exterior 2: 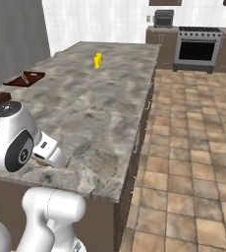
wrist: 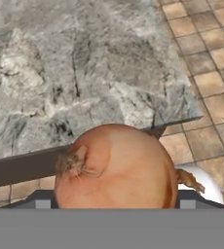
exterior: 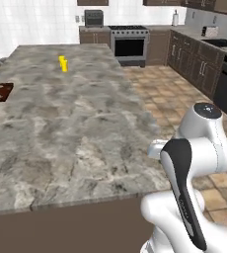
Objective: Gather the broccoli and onion from the fridge and place them on a tray on the dining counter. Then gather the chicken drumsticks from the fridge and place them on the other tray.
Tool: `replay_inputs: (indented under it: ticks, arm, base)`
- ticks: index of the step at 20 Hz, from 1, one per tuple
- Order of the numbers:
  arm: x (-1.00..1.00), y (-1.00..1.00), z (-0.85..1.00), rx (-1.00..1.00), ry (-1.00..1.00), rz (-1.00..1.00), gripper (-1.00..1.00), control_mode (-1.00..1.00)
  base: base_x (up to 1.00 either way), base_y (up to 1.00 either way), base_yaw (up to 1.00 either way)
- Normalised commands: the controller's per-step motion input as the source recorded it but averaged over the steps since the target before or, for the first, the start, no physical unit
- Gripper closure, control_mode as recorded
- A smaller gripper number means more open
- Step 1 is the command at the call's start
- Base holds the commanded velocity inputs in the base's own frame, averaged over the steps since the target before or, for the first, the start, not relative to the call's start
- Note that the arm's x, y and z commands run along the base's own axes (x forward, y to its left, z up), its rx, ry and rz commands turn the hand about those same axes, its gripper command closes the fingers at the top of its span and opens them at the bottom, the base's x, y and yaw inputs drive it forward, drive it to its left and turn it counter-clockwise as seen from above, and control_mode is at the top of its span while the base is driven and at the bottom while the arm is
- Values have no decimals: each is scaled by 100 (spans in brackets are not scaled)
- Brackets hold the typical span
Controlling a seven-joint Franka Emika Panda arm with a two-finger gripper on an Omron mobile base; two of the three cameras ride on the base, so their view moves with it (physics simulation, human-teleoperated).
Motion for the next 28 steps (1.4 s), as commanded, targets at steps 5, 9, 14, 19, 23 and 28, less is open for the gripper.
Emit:
replay_inputs:
  ticks: [5,9,14,19,23,28]
  arm:
    - [0,0,0,0,0,0,100,100]
    - [0,0,0,0,0,0,100,100]
    - [0,0,0,0,0,0,100,100]
    - [0,0,0,0,0,0,100,100]
    - [0,0,0,0,0,0,100,100]
    - [0,0,0,0,0,0,100,100]
  base:
    - [-7,100,-21]
    - [0,100,-18]
    - [0,100,-24]
    - [0,100,-22]
    - [0,100,-22]
    - [0,100,-22]
